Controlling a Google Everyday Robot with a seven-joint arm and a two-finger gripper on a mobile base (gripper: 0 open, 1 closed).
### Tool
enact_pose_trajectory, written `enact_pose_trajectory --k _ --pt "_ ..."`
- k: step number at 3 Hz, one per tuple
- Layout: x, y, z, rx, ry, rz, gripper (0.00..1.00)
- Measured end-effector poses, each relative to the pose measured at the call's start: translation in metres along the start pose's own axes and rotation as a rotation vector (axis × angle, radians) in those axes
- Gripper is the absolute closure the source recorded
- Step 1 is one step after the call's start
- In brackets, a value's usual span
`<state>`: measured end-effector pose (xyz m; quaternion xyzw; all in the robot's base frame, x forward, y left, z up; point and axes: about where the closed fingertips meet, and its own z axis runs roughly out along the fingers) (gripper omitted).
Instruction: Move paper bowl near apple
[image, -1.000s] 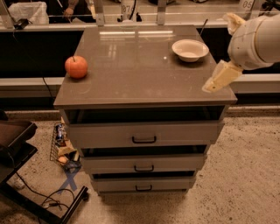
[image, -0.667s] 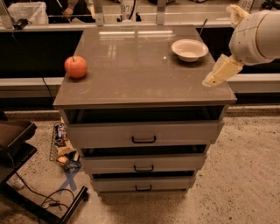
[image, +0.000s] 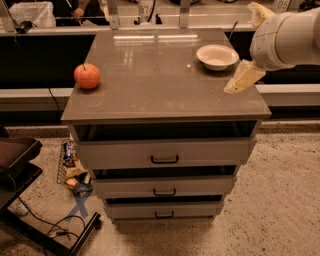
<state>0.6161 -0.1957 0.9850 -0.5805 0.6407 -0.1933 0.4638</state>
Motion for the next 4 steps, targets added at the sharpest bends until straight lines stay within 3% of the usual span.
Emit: enact_pose_trajectory --k 2,3,4 --pt "0.048 -0.036 0.076 0.132 0.004 -0.079 0.00" --pt "0.083 -0.055 0.117 0.155 0.041 -0.124 0.00" --pt "0.083 -0.055 0.117 0.155 0.041 -0.124 0.00"
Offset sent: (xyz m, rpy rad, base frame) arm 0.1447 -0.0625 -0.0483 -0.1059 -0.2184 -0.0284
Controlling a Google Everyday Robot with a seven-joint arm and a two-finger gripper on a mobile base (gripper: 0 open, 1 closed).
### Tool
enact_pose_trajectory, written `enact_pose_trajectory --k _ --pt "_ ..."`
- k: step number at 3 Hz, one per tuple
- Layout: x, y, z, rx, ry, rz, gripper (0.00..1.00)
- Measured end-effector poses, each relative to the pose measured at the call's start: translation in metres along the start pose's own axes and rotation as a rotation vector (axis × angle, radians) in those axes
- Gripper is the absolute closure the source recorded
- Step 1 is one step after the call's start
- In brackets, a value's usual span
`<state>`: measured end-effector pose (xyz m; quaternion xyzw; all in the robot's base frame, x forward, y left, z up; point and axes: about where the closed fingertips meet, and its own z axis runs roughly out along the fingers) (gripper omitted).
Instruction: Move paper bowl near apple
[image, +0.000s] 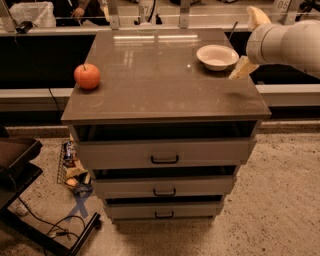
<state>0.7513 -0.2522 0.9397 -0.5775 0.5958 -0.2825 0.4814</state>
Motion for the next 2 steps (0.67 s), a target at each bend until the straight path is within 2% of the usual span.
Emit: enact_pose_trajectory --k 2 --pt "-0.009 0.005 0.044 0.013 -0.086 -0.008 0.00"
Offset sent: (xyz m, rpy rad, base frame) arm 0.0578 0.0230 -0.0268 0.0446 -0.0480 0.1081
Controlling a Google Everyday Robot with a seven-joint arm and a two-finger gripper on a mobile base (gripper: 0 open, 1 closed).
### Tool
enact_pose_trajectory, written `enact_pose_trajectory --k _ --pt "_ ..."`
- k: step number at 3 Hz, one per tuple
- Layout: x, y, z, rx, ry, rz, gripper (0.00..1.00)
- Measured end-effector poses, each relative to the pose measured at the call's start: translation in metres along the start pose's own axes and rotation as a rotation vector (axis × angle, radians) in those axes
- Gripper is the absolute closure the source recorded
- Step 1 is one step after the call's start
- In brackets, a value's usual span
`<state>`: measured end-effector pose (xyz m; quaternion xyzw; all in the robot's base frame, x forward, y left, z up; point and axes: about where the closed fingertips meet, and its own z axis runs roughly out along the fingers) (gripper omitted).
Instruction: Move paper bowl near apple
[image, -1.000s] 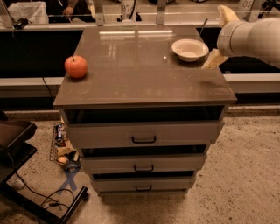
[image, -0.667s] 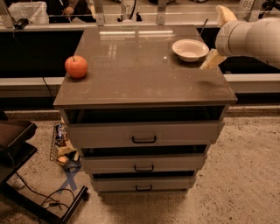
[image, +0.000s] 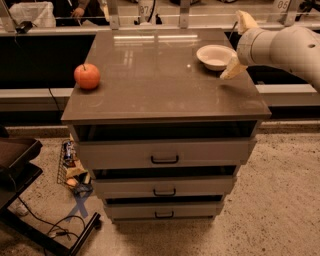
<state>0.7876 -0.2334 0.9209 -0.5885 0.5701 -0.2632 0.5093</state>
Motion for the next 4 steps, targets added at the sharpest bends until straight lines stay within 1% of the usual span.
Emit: enact_pose_trajectory --k 1,2,3,4 --pt "0.004 0.009 0.018 -0.013 -0.003 -0.010 0.00" --pt "0.007 0.012 0.026 -0.019 0.004 -0.022 0.00" --pt "0.009 0.012 0.034 -0.014 0.004 -0.047 0.26" --pt "0.007 0.014 0.035 -0.016 0.002 -0.046 0.49"
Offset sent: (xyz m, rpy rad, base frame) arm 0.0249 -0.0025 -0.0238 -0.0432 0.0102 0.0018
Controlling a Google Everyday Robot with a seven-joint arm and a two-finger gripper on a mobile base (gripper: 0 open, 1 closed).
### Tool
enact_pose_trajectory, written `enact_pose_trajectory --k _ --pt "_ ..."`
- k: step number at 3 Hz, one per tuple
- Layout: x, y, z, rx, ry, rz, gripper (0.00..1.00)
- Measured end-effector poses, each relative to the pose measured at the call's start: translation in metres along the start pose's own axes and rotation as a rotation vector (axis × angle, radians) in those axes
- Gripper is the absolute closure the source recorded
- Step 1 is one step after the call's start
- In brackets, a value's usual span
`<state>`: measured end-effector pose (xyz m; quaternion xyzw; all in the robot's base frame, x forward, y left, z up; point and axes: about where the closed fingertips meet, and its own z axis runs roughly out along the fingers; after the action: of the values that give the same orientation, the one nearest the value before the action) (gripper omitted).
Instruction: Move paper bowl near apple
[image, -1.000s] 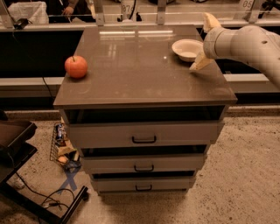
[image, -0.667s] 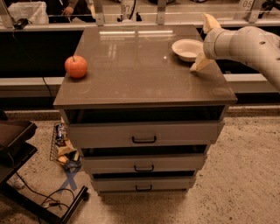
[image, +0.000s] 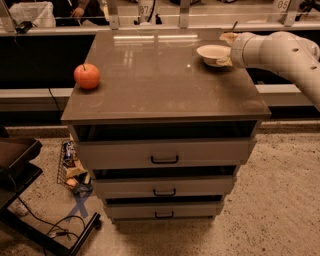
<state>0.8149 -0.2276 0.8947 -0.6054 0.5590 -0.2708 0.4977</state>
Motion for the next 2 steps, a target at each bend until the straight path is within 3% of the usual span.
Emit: enact_pose_trajectory --k 2 --pt "-0.0030 0.0032 0.0037 -0.005 -0.005 0.000 0.96"
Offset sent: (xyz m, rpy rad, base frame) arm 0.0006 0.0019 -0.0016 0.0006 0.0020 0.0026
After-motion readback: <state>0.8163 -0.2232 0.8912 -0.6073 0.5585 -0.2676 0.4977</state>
